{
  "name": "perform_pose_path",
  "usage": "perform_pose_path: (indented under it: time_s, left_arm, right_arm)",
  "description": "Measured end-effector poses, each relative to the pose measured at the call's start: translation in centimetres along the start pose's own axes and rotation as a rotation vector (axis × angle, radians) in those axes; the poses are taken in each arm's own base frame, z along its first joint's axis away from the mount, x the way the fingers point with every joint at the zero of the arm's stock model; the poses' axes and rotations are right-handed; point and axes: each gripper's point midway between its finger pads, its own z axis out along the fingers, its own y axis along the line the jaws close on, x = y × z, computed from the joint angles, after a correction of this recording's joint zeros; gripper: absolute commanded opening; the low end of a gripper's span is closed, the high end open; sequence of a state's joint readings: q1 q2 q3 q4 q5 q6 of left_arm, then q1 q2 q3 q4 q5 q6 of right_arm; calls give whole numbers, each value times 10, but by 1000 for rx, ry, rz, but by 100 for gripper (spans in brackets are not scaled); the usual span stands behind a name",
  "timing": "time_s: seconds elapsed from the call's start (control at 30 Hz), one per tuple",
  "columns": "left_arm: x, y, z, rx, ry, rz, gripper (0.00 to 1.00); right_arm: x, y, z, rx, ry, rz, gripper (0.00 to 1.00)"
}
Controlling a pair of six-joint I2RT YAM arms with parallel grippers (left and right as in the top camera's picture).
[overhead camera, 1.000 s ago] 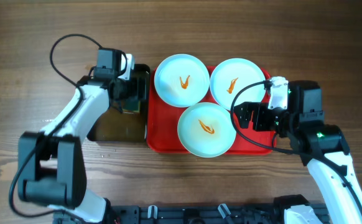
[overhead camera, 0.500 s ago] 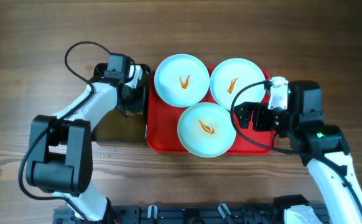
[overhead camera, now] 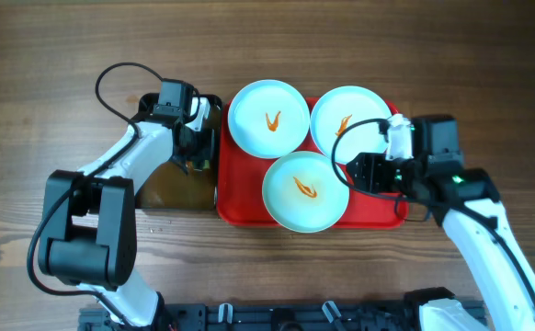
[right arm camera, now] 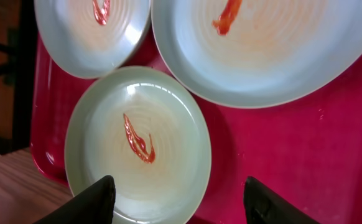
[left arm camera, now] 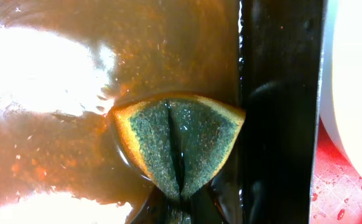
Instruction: Clean dirty plates on tray and stack at the side
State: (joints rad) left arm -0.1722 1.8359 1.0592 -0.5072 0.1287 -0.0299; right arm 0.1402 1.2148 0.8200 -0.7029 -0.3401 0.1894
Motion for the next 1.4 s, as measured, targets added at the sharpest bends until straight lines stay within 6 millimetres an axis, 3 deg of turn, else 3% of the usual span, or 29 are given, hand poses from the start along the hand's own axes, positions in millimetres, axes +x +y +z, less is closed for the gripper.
perform_pose_path:
  time_s: [0.13, 0.27, 0.47, 0.53, 0.67, 0.87, 1.2, 1.27, 1.4]
  left_arm:
    - [2, 0, 0, -1, 9, -22, 4]
    - [3, 0, 0, -1, 11, -29, 4]
    - [8, 1, -1, -3, 34, -33, 4]
    - [13, 1, -4, -5, 52, -35, 4]
    - [18, -1, -18, -5, 42, -50, 4]
    - [5, -8, -61, 9, -60, -83, 4]
    - [-6, -9, -67, 17, -113, -89, 4]
    - [-15, -10, -68, 23, -152, -84, 4]
    - [-60, -15, -79, 44, -342, -62, 4]
  right_arm:
    - [22, -2, 33, 9, 148, 5, 53]
    - [43, -19, 65, 63, 278, 70, 44]
    - [58, -30, 83, 91, 353, 118, 13]
    - [56, -30, 84, 91, 348, 119, 8]
    - [52, -29, 86, 86, 329, 113, 4]
    - [51, -29, 86, 82, 327, 113, 4]
    - [51, -28, 86, 77, 328, 114, 4]
    - [51, -27, 87, 73, 325, 113, 4]
    - [50, -27, 87, 72, 321, 111, 4]
